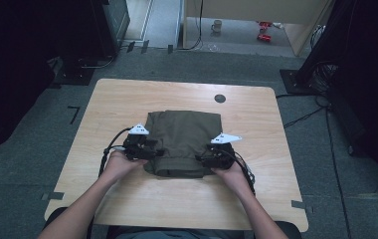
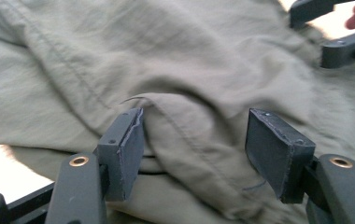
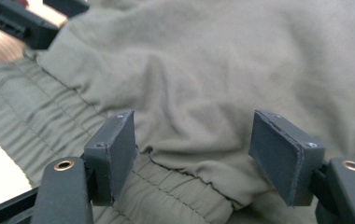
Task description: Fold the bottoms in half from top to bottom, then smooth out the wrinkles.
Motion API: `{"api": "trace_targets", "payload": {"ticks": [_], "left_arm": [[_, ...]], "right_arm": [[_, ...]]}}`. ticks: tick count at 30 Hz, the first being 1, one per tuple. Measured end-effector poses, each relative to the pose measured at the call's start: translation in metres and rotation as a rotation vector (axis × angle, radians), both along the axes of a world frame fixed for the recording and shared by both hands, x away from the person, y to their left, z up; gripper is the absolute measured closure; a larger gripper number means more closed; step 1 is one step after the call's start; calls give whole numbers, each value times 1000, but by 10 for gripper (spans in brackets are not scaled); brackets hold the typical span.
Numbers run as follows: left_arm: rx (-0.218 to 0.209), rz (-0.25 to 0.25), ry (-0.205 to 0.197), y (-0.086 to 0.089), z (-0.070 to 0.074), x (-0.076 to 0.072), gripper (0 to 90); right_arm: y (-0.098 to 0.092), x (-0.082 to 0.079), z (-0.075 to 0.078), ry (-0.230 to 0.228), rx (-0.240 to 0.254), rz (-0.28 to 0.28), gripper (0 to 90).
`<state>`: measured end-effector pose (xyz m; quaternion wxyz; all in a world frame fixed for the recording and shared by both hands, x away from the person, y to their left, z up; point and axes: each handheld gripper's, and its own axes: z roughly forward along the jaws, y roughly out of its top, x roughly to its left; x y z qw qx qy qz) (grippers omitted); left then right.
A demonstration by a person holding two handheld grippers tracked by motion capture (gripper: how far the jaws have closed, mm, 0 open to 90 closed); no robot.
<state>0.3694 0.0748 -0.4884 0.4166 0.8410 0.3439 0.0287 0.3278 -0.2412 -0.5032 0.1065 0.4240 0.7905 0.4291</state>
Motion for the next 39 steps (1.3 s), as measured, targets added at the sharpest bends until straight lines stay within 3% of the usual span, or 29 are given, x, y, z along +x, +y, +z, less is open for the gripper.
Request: {"api": "trace_targets", "payload": {"ticks": [3,7,15,25,39], "left_arm": [[18,-10,-34,0,6,-3,363],[4,-10,-51,2,11,-3,359],[29,-28,-80,7,15,-6,349],[13,13,-129,28,23,-5,344],[23,94,-140,59,19,6,344]], "right_arm": [[-4,1,9,-12,-12,-12,304],[-12,1,14,-25,7,-17,310],[-20,1,18,-50,15,-19,300],[-32,3,19,-72,-13,-35,292],[-56,6,15,-91,-8,-99,262]]}}
